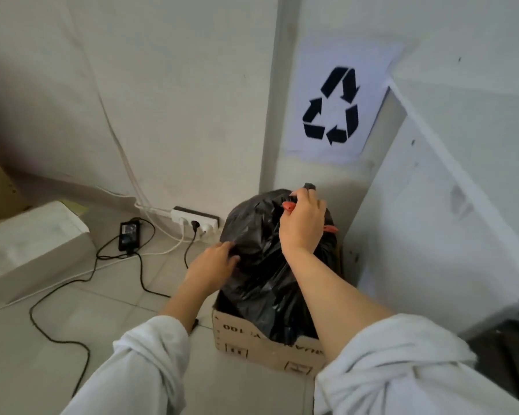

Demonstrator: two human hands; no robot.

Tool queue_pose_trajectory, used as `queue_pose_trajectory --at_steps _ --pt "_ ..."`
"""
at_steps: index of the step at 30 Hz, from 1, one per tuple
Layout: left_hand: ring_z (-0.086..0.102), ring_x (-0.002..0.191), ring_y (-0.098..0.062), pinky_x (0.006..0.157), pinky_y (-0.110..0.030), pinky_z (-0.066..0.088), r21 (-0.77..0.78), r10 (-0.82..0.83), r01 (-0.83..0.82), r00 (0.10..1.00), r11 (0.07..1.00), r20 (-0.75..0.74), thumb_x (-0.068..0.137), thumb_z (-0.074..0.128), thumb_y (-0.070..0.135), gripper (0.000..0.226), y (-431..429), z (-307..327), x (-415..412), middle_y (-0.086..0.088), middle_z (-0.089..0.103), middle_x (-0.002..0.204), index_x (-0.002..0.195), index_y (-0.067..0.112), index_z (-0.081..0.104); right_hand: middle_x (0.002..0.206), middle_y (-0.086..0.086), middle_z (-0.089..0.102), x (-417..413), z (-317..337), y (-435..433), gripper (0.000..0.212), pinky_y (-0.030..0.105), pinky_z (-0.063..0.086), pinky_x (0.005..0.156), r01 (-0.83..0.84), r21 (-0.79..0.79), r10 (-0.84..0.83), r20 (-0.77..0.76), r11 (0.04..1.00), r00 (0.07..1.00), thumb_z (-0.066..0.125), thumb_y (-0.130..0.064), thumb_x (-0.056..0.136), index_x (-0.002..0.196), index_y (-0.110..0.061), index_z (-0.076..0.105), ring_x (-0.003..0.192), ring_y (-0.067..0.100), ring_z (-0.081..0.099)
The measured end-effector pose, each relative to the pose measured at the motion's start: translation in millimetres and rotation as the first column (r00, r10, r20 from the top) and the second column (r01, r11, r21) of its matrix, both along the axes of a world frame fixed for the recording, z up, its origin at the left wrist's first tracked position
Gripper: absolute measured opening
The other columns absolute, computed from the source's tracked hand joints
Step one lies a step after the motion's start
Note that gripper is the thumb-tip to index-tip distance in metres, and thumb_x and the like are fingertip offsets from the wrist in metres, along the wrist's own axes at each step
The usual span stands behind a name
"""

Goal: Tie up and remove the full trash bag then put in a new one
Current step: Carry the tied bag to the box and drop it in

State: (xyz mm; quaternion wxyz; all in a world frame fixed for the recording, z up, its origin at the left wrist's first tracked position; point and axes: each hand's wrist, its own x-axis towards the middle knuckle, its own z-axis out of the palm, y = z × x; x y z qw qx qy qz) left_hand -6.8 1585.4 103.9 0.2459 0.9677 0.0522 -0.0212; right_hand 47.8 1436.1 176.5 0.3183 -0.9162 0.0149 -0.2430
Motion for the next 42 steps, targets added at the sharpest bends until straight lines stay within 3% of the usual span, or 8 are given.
queue_pose_trajectory --at_steps 5,12,16,20,26,36,39,42 --pt "0.054 0.114 -0.029 0.087 -0.036 0.045 -0.214 0.062 -0.029 0.987 0.976 0.149 0.098 0.04 0.034 0.045 -13.0 -68.2 -4.0 -0.008 0.051 0.135 0.142 0.028 0.034 0.114 0.002 0.057 -6.7 -45.4 -19.5 0.019 0.028 0.042 0.07 0.009 0.023 -0.011 0.086 1.0 0.996 0.058 -0.009 0.089 0.108 -0.011 0.058 0.106 0.024 0.046" --pt "0.018 0.144 -0.02 0.116 -0.036 0.02 -0.47 0.008 0.011 0.999 0.883 0.039 0.098 0.031 0.048 0.055 -35.8 -104.7 -1.6 0.001 0.021 0.156 0.149 0.036 0.013 0.113 0.004 0.058 -25.6 -86.7 -49.5 0.023 0.025 0.037 0.074 -0.046 -0.033 0.051 0.16 0.998 0.986 0.057 -0.005 0.087 0.109 -0.009 0.059 0.106 0.024 0.047" --pt "0.033 0.137 -0.026 0.109 -0.034 0.028 -0.286 -0.007 -0.014 0.997 0.958 -0.072 0.099 0.03 0.045 0.054 -38.4 -121.7 4.4 -0.007 0.035 0.15 0.148 0.022 0.027 0.114 0.003 0.057 -31.6 -117.2 -47.0 0.023 0.026 0.037 0.08 -0.07 -0.03 0.072 0.069 0.997 0.995 0.058 -0.006 0.087 0.109 -0.011 0.059 0.108 0.023 0.046" --pt "0.03 0.137 -0.024 0.11 -0.041 0.027 0.065 0.081 -0.093 0.982 0.994 0.171 0.099 0.033 0.041 0.053 -24.0 -162.3 -6.1 -0.004 0.031 0.151 0.146 0.017 0.026 0.113 0.0 0.058 -33.2 -161.9 -33.5 0.022 0.022 0.036 0.077 -0.141 -0.07 0.139 -0.022 0.988 0.99 0.057 -0.006 0.087 0.107 -0.014 0.06 0.106 0.021 0.047" --pt "0.056 0.098 -0.03 0.082 -0.04 0.045 -0.287 0.329 -0.301 0.943 0.909 0.053 0.101 0.032 0.031 0.036 -17.4 -180.2 -1.0 -0.016 0.059 0.118 0.127 0.009 0.045 0.12 0.002 0.054 -32.3 -211.9 -31.5 0.029 0.03 0.04 0.088 -0.169 -0.057 0.155 -0.197 0.984 0.968 0.061 -0.013 0.089 0.117 -0.014 0.057 0.112 0.024 0.046" --pt "0.055 0.078 -0.021 0.067 -0.034 0.045 -0.276 0.53 -0.497 0.846 0.823 0.054 0.1 0.034 0.019 0.028 -12.3 -174.3 -51.3 -0.007 0.056 0.088 0.114 0.006 0.055 0.113 0.004 0.06 0.9 -146.6 -11.6 0.026 0.024 0.043 0.09 -0.191 0.34 0.234 -0.092 0.921 0.968 0.061 -0.001 0.084 0.107 -0.013 0.065 0.105 0.017 0.055" --pt "0.05 0.074 -0.019 0.063 -0.032 0.038 -0.274 0.58 -0.547 0.813 0.791 0.051 0.101 0.032 0.018 0.029 -3.2 -170.3 -78.0 -0.007 0.054 0.088 0.117 0.006 0.053 0.113 0.002 0.058 -25.9 -168.7 -0.3 0.027 0.025 0.042 0.088 -0.324 0.265 0.355 -0.078 0.908 0.932 0.065 -0.005 0.082 0.106 -0.015 0.062 0.102 0.018 0.055" --pt "0.049 0.079 -0.023 0.066 -0.034 0.038 -0.184 0.521 -0.509 0.854 0.841 0.019 0.099 0.031 0.014 0.029 9.2 -165.9 -88.5 -0.013 0.058 0.098 0.124 0.007 0.045 0.135 0.0 0.042 -50.0 -198.0 10.1 0.042 0.051 0.038 0.1 -0.446 -0.01 0.418 -0.334 0.895 0.845 0.067 -0.03 0.083 0.123 -0.027 0.052 0.127 0.027 0.039"
